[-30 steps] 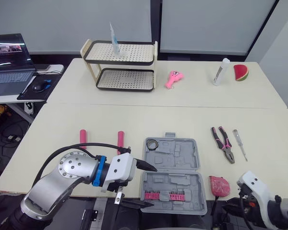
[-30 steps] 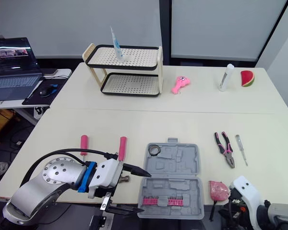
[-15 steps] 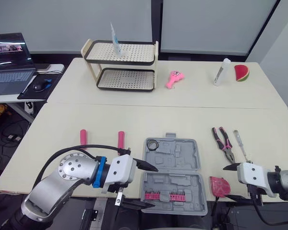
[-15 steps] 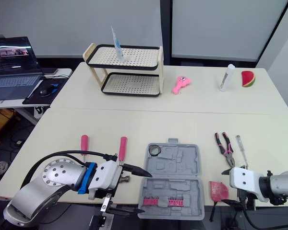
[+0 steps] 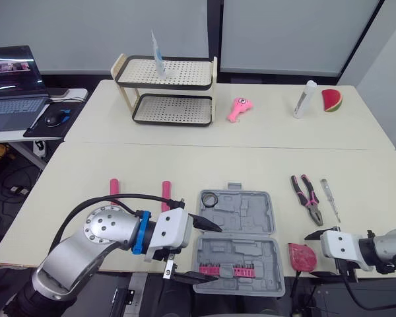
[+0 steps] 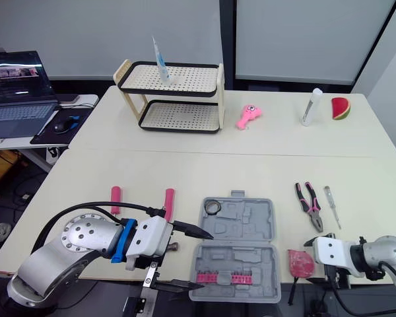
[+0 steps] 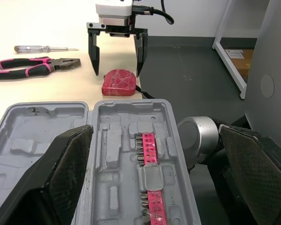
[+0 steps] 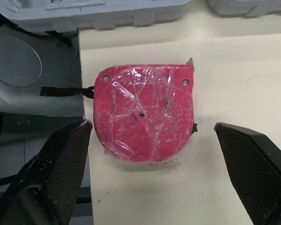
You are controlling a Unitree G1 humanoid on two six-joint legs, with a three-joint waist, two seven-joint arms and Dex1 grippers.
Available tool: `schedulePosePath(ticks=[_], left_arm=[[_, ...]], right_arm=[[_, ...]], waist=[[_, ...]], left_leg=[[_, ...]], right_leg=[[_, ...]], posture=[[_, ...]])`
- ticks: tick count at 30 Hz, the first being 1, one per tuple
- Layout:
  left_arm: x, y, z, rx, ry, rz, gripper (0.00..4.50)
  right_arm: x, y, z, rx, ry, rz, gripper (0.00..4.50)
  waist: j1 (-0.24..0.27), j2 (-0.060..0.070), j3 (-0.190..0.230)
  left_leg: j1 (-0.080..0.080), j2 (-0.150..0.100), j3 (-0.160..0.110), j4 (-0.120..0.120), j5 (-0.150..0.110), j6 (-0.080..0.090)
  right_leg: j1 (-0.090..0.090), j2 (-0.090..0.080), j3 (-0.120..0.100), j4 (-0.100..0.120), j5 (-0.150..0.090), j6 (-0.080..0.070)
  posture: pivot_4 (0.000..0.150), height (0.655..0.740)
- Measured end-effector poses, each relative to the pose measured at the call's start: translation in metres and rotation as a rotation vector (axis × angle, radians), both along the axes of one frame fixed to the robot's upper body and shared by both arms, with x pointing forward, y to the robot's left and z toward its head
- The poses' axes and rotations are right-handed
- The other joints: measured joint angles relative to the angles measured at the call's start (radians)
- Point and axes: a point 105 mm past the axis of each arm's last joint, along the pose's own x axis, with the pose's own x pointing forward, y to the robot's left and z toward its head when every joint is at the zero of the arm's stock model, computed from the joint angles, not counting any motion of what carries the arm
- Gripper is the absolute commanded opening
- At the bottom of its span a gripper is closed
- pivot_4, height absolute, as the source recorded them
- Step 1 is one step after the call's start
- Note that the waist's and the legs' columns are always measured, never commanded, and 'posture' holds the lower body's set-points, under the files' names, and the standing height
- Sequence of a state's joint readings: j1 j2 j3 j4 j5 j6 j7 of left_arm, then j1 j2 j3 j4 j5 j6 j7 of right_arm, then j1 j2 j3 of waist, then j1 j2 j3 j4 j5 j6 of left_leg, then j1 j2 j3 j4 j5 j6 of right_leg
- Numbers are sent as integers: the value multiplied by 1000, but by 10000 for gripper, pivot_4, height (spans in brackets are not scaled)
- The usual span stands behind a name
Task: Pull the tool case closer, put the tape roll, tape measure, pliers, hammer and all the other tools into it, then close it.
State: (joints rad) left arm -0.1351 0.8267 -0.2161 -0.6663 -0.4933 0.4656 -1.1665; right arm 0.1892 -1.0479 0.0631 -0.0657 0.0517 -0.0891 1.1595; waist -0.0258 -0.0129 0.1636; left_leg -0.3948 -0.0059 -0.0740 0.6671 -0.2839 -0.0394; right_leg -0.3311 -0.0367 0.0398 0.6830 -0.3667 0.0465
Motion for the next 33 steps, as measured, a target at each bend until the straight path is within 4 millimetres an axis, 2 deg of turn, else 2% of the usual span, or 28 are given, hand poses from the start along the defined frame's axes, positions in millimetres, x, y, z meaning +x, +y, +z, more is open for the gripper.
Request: schedulePosePath(ticks=[11,18,21,23,24,29,33], left_arm=[[-1,-3,1,-1,7,-14,45000],[0,-3,2,-2,4,-14,45000],[0,-3,1,-3,4,-14,45000],[-1,-2,1,-3,6,-14,45000],[-1,-2,1,-3,7,-13,45000],[0,-1,-2,-5,15,3,45000],[12,15,-1,9,1,113,45000]], right_arm=[[-2,4,-9,-7,16,22,44755],[5,5,-12,-7,-17,40,44755],[7,4,-13,-8,-27,45,38833],[9,5,-14,0,-35,45,32408],[10,5,-14,2,-37,44,31417],[10,6,-14,5,-46,49,31417],[15,8,-5,2,-71,26,31416]], waist=[[0,0,0],[0,0,0],[0,0,0],[0,0,0],[0,-1,0],[0,-1,0],[0,1,1]], left_leg=[[0,0,0,0,0,0],[1,0,0,0,0,0],[5,0,0,0,0,0],[8,0,-1,0,0,0],[11,0,-1,-1,0,0],[14,0,-1,-2,0,0],[14,0,-1,-2,0,0]], right_leg=[[0,0,0,0,0,0],[1,0,0,0,0,0],[5,0,-1,-1,0,0],[8,0,-1,-2,0,0],[11,0,-1,-2,0,0],[13,0,0,-3,0,0],[13,0,0,-3,0,0]], posture=[[1500,7290],[1500,7290],[1500,7290],[1500,7290],[1500,7290],[1500,7290],[1500,7290]])
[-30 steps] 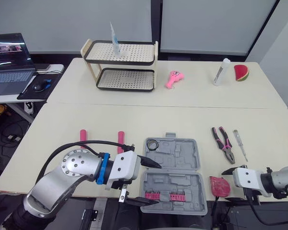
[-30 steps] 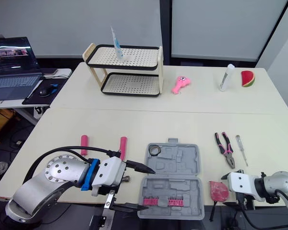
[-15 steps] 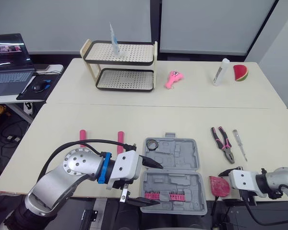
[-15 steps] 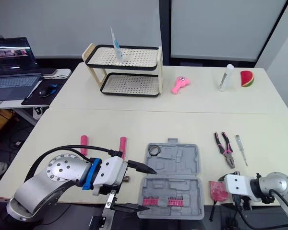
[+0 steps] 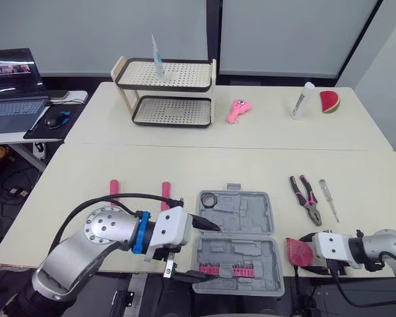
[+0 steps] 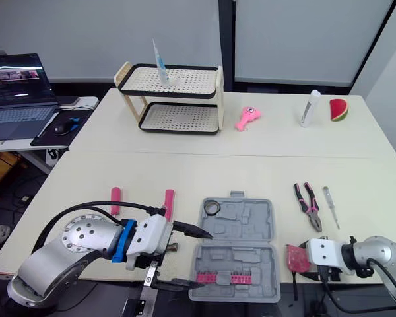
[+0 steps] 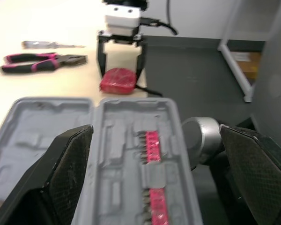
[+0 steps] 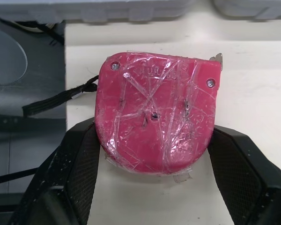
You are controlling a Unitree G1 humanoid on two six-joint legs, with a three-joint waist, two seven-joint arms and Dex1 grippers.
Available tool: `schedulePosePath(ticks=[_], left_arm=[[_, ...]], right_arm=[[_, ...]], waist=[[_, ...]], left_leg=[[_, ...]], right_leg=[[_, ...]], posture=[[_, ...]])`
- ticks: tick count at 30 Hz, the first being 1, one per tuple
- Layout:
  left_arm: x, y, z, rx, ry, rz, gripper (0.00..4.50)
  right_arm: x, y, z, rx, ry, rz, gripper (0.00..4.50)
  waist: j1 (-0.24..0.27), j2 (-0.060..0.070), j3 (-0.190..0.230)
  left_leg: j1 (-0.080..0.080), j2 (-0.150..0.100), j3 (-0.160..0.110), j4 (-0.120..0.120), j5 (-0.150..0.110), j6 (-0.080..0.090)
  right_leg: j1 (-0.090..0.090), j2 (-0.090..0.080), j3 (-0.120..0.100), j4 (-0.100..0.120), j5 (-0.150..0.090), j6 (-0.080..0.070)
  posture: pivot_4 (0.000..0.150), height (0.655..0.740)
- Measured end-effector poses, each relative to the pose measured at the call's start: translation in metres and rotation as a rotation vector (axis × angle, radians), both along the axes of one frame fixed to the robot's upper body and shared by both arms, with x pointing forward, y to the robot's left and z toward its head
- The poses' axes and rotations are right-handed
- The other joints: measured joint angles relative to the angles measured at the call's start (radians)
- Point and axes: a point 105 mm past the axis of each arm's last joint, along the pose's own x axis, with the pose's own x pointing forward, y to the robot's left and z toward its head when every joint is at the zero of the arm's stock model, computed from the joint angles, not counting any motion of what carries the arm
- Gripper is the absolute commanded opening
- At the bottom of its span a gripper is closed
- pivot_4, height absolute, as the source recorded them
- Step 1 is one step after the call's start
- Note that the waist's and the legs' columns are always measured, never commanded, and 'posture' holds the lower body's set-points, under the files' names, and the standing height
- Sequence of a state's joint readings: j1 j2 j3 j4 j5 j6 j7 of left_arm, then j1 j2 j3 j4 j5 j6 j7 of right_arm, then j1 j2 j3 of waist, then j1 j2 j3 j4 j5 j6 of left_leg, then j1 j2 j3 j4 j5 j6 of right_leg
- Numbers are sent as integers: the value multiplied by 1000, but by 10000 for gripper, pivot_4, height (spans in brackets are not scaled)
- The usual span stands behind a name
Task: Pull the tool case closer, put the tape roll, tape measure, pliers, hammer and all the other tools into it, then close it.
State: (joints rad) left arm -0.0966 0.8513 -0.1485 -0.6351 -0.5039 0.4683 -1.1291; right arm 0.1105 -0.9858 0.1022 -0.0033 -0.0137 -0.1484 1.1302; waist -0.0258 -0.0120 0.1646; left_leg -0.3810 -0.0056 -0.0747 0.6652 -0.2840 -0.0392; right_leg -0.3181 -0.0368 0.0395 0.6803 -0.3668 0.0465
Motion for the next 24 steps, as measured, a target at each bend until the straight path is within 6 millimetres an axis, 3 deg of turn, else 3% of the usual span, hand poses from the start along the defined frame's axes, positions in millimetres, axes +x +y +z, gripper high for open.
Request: schedulePosePath(ticks=[6,12,16,24], left_arm=[[14,22,-5,32,-4,119,45000],[33,30,-2,36,-21,200,45000],[38,29,-3,46,-34,213,45000],[50,26,-8,63,-64,252,45000]], right_arm=[[10,1,41,-95,-12,-13,31416],[37,36,101,-137,-82,53,31415],[46,61,108,-143,-34,110,31415],[84,96,93,-193,18,137,31415]], waist=[[0,1,1],[-1,1,1],[-1,1,2],[-2,1,3]], left_leg=[[0,0,0,0,0,0],[-1,0,-1,-1,0,0],[-3,0,-1,-1,0,0],[-5,-1,-1,-1,0,0]], right_leg=[[0,-1,0,0,0,0],[-1,-1,-1,-1,0,0],[-2,-1,-1,-2,0,0],[-6,-1,-1,0,0,0]], posture=[[1500,7290],[1500,7290],[1500,7290],[1500,7290]])
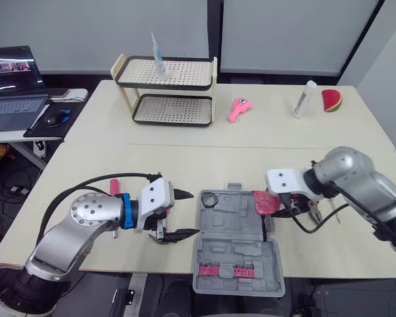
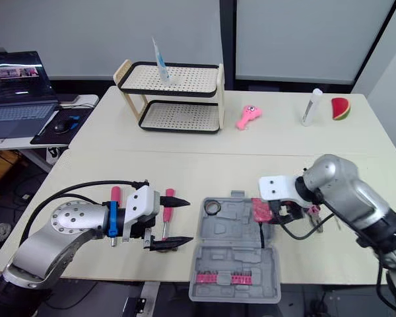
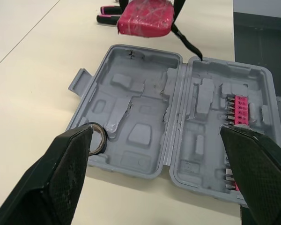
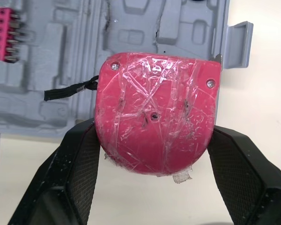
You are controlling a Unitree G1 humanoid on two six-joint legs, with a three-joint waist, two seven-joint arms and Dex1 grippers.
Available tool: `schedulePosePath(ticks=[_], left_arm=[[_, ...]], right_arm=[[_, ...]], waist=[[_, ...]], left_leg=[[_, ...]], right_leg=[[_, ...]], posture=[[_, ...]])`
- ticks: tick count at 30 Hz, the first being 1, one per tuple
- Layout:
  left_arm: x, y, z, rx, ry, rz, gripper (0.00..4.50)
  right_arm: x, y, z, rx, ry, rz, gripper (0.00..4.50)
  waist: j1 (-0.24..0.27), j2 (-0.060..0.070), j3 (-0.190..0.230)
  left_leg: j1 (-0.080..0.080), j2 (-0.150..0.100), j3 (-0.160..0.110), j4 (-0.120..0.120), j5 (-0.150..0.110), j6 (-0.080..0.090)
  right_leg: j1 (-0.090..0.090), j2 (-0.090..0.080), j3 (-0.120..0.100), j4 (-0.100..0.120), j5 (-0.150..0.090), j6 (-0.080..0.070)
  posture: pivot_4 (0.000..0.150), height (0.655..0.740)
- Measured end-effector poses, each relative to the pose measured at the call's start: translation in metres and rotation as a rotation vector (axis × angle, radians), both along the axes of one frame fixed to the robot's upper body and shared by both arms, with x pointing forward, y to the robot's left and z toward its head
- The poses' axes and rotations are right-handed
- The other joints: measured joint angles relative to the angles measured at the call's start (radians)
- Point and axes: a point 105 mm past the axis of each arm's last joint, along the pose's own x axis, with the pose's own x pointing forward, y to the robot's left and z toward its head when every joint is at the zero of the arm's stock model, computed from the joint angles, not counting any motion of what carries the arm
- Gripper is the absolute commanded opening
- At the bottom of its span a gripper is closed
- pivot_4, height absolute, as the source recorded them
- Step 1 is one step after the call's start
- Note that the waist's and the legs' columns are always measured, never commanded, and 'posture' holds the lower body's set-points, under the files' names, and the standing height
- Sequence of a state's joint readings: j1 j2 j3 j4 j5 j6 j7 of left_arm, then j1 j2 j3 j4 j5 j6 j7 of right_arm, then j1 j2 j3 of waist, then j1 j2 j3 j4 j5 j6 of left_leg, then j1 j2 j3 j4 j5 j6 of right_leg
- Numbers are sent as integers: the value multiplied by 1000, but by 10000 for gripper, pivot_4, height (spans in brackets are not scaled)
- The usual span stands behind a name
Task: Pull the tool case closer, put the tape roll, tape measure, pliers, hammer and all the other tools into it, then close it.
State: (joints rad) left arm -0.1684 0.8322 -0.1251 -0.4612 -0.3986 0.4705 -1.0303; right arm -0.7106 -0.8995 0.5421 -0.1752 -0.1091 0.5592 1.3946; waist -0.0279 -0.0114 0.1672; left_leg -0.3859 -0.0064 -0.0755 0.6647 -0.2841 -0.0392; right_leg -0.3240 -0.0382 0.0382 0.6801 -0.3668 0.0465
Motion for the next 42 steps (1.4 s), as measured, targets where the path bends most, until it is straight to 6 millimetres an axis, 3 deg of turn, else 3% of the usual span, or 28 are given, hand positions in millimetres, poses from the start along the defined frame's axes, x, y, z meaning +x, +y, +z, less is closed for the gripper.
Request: schedulePosePath(ticks=[4,10,26,27,29,30,37,42], left_arm=[[2,-1,-1,5,-10,13,45000],[1,-6,-5,6,-7,5,45000],[0,-12,-3,5,-15,3,45000],[-1,-13,-2,5,-15,1,45000],[-1,-13,-3,7,-10,3,45000],[-1,-13,-3,7,-9,4,45000],[-1,-14,-2,5,-3,5,45000],[-3,-17,-1,-11,10,-4,45000]], right_arm=[[8,4,-11,-44,16,1,31415],[18,7,-32,-116,33,24,31414],[33,9,-41,-163,19,25,31414],[33,9,-41,-163,20,22,37014],[34,9,-42,-164,22,18,40804],[35,10,-41,-163,20,19,44557],[42,13,-21,-119,-35,21,44854],[34,21,4,22,-75,36,44854]], waist=[[-1,0,0],[-3,0,0],[-3,0,0],[-3,0,0],[-3,0,0],[-3,0,0],[-3,0,0],[-2,0,0]], left_leg=[[-14,0,0,6,2,-3],[-14,0,1,7,0,-1],[-14,0,2,10,0,0],[-14,0,2,10,0,0],[-14,0,2,10,0,0],[-14,0,2,10,0,0],[-14,0,2,10,0,0],[-15,0,1,10,0,0]], right_leg=[[-15,0,0,7,0,0],[-17,0,0,12,0,0],[-19,0,0,15,0,0],[-19,0,0,15,0,0],[-19,0,0,16,0,0],[-19,0,0,16,0,0],[-19,0,0,16,0,0],[-19,0,0,15,0,0]], posture=[[1500,7290],[1500,7290],[1500,7290],[1500,7290],[1500,7290],[1500,7290],[1500,7290],[1500,7290]])
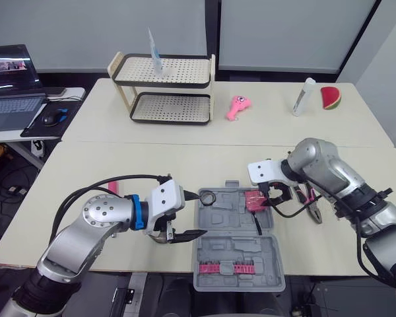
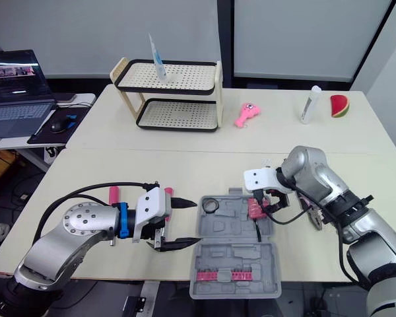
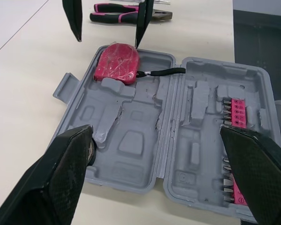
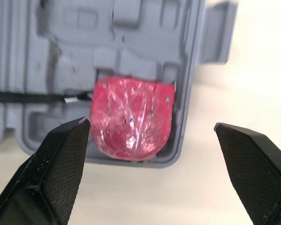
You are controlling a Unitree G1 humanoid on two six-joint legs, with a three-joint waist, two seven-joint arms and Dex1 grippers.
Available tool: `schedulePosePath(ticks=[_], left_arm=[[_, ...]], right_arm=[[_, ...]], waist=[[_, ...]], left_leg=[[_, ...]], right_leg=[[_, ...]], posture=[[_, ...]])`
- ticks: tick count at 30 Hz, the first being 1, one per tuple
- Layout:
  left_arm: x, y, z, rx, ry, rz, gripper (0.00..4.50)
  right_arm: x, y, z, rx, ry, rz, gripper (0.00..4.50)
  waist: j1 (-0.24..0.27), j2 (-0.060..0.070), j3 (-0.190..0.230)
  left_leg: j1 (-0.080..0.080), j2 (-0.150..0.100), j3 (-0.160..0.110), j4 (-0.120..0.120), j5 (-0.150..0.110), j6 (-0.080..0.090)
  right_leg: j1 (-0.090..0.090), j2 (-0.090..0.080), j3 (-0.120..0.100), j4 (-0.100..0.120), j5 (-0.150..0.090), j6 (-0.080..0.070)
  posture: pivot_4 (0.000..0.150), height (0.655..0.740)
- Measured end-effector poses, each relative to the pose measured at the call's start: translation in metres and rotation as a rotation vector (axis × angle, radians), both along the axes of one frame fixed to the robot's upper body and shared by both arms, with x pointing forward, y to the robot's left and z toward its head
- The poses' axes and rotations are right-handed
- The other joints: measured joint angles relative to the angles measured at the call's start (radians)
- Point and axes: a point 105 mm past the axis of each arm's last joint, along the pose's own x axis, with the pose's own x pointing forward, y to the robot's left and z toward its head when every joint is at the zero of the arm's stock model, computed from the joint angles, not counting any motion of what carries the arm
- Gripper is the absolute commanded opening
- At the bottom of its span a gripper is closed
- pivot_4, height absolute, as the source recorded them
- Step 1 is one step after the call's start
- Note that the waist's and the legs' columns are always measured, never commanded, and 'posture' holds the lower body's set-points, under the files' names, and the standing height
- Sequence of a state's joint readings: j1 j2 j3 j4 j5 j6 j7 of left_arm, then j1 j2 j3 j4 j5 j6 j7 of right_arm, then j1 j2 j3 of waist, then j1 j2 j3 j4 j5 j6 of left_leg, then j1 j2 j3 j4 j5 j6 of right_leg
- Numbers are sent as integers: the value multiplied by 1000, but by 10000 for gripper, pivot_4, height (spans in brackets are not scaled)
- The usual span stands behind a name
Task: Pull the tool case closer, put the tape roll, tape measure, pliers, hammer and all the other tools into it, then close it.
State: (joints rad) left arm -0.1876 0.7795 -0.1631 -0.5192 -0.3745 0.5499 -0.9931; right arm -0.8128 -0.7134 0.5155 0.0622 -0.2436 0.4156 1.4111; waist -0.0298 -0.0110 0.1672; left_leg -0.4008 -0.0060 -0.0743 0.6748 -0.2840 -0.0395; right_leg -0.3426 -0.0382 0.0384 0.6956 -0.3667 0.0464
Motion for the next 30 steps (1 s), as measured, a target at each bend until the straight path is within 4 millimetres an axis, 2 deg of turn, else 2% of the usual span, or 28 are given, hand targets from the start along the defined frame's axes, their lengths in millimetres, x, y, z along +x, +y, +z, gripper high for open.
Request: schedulePosePath(ticks=[4,6,11,16,24,30], left_arm=[[-2,-2,1,-21,22,-6,45000],[-3,-2,3,-36,27,-9,45000],[-4,-2,6,-58,40,-12,45000],[-5,-3,7,-67,50,-18,45000],[-5,-2,7,-65,51,-20,45000],[-4,-3,9,-64,42,-23,45000]], right_arm=[[-13,4,7,167,-4,6,44854],[-19,3,6,228,2,-5,40823],[-30,-2,0,314,9,-49,25582],[-34,-6,-12,348,12,-87,17621],[-30,-10,-17,367,-20,-116,8058],[-23,-16,-29,415,-18,-174,8058]], waist=[[1,0,0],[1,0,0],[0,0,0],[0,0,0],[1,0,0],[0,0,0]], left_leg=[[0,0,0,0,0,0],[0,0,0,0,0,0],[0,0,0,0,0,0],[0,0,0,0,0,0],[0,0,0,1,0,0],[0,0,0,1,0,0]], right_leg=[[0,0,0,0,0,0],[1,0,0,0,0,0],[1,0,1,0,0,0],[1,0,1,0,0,0],[1,0,1,0,0,0],[1,1,1,0,0,0]], posture=[[1500,7290],[1500,7290],[1500,7290],[1500,7290],[1500,7290],[1500,7290]])
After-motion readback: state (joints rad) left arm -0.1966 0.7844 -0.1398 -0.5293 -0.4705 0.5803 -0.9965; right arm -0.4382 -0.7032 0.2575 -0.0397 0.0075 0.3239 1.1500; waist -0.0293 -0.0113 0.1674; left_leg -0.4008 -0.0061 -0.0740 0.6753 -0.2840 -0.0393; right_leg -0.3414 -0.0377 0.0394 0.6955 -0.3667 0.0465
